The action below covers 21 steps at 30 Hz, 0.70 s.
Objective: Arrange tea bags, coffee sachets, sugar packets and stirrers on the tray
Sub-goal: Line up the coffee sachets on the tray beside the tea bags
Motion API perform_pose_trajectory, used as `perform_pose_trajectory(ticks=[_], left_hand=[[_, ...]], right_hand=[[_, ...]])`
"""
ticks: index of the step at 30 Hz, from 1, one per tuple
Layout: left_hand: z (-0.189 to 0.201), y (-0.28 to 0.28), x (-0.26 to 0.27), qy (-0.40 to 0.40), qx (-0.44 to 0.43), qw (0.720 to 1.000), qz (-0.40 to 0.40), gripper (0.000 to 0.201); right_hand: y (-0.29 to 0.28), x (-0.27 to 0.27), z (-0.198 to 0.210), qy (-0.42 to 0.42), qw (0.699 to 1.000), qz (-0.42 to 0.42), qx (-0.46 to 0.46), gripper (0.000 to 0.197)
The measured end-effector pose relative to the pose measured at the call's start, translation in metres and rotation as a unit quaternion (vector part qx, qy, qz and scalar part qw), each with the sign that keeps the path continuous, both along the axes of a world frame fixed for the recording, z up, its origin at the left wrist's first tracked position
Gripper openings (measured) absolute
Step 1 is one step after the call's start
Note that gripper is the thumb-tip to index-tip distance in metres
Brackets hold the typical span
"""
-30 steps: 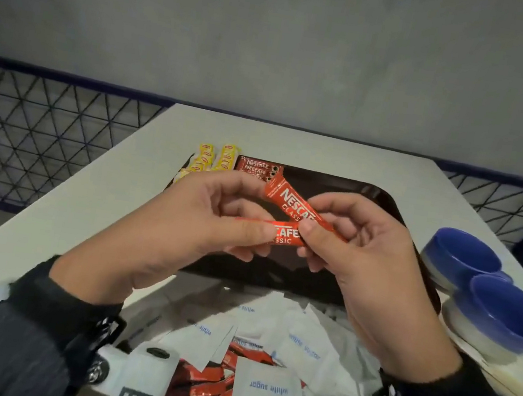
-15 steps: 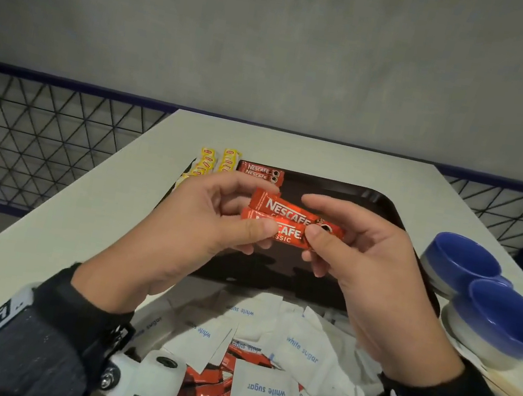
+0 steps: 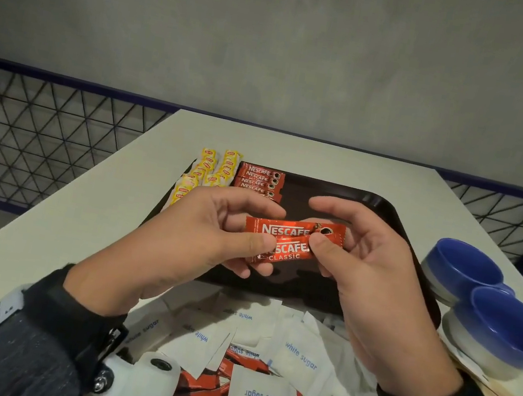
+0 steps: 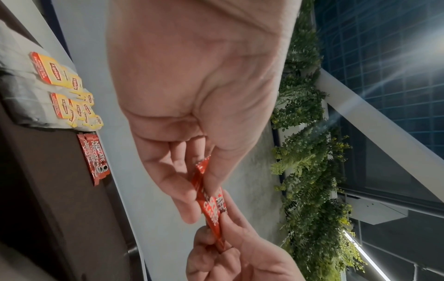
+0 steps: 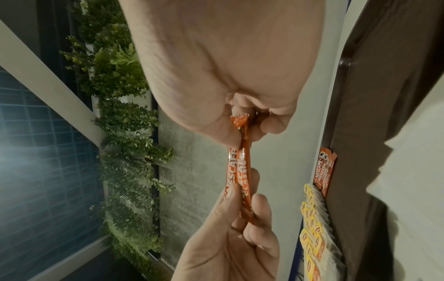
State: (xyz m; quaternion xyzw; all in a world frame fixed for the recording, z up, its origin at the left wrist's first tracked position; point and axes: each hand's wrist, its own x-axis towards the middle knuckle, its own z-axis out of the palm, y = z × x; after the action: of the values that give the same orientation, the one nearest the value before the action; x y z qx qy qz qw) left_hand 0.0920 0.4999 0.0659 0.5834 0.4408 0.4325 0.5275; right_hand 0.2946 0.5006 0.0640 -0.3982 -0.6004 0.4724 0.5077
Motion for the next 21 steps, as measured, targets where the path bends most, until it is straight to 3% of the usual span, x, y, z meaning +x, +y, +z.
perform_pose_trajectory(ticks=[7,12,21], left_hand=[[-0.0007,0.0012,-0.0017,-0.008,0.0,1.0,0.0,0.033],[0.0003,0.0013,-0.0012,-0.052,-0.001,0.999,0.003,0.034],[0.0023,-0.0009,-0.0006,-0.08,0.001,0.997,-0.007,0.034]], right_hand=[[0.0008,-0.0005,-0.0006,0.011,1.0,-0.023,-0.004,0.032],[0.0021,-0.0014,-0.0009,0.03,0.999,-0.041,0.005,0.02],[0.0019,-0.0011,-0.0002,0.05,0.997,-0.064,0.017,0.027]])
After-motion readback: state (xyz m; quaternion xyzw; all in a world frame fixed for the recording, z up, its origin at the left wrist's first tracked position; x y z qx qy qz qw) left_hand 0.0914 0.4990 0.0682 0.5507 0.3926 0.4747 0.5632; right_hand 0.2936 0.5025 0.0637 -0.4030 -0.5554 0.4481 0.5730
